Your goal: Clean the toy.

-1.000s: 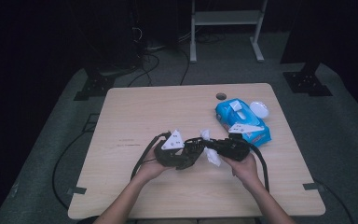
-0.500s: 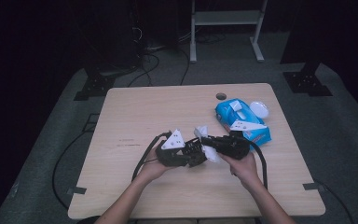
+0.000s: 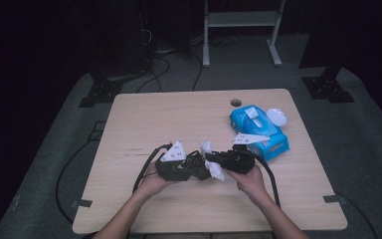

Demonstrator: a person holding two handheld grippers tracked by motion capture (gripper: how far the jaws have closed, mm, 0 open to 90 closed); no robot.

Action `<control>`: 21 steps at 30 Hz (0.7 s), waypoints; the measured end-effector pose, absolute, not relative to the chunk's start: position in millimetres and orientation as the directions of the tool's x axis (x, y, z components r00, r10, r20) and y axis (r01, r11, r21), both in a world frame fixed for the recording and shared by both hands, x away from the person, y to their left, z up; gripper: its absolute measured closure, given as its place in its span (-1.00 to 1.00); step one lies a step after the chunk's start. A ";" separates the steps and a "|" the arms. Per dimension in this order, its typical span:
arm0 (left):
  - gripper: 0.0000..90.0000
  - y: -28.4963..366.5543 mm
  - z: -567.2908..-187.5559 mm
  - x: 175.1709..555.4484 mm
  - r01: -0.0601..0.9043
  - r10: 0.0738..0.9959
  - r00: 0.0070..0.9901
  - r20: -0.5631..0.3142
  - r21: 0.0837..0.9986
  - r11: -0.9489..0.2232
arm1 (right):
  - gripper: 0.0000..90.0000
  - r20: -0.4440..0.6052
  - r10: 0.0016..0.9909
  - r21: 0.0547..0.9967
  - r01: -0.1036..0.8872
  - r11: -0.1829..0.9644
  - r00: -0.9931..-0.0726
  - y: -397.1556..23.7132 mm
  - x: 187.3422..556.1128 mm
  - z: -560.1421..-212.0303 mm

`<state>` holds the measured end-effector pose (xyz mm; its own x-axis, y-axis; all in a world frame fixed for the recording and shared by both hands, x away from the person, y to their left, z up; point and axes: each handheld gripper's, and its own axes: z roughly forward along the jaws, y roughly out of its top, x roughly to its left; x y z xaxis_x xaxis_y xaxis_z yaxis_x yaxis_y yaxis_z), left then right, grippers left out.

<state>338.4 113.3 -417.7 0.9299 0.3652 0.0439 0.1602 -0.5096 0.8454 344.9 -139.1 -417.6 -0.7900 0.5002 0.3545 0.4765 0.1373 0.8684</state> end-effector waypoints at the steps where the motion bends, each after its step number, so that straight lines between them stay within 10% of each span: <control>1: 0.26 116.1 -418.8 338.2 0.170 0.370 0.928 0.035 0.846 -0.506 | 0.85 0.346 0.503 0.869 0.473 0.147 -0.792 -137.4 344.5 -418.1; 21: 0.27 149.8 -433.5 333.4 0.210 0.351 0.937 0.006 0.791 -0.575 | 0.85 0.249 0.514 0.866 0.426 0.261 -0.821 -113.1 336.0 -429.8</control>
